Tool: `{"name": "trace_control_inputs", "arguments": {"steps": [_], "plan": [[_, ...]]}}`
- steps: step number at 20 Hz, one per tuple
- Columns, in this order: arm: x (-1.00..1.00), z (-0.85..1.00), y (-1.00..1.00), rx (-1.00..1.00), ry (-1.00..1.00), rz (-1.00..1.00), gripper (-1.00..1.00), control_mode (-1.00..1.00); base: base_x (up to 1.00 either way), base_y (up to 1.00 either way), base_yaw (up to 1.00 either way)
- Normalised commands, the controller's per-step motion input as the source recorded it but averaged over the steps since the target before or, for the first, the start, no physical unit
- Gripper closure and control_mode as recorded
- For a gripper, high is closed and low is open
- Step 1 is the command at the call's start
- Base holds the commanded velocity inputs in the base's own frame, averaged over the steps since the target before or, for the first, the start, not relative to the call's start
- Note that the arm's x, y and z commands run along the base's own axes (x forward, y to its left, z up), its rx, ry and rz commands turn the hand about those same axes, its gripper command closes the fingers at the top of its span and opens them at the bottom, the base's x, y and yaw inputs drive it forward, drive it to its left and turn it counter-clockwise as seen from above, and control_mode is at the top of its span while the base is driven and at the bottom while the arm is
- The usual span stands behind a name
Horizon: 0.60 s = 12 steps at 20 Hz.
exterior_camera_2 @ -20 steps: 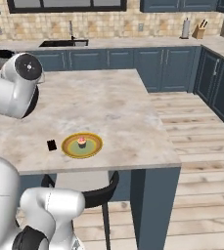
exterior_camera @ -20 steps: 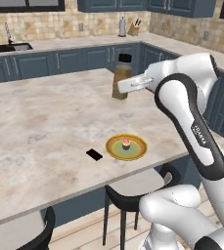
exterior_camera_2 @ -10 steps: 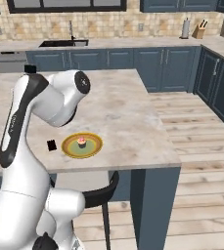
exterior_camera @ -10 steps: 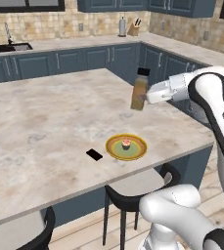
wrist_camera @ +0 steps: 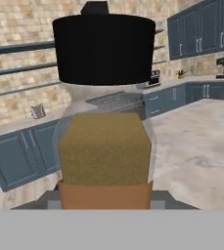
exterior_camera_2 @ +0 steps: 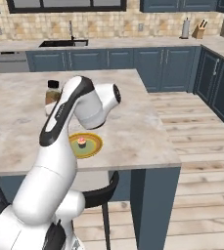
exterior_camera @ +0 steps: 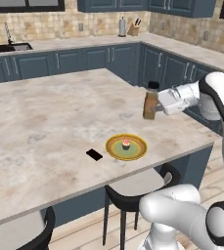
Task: Take the cinnamon bottle from the cabinet and place it on the dining table, next to the plate with the cupcake. Then take the chocolate from the dining counter and place it on the cupcake plate.
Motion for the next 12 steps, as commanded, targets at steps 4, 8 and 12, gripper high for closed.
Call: {"name": "trace_control_inputs", "arguments": {"steps": [4,8,12], "plan": [[0.21,-0.65,-0.39,0.04,-0.01,0.29,1.00,-1.00,0.00,0.00,0.00],[0.15,-0.61,-0.45,0.01,-0.03,0.19,1.00,-1.00,0.00,0.00,0.00],[0.24,-0.50,-0.26,-0.05,-0.10,0.11,1.00,-1.00,0.00,0.00,0.00]]}}
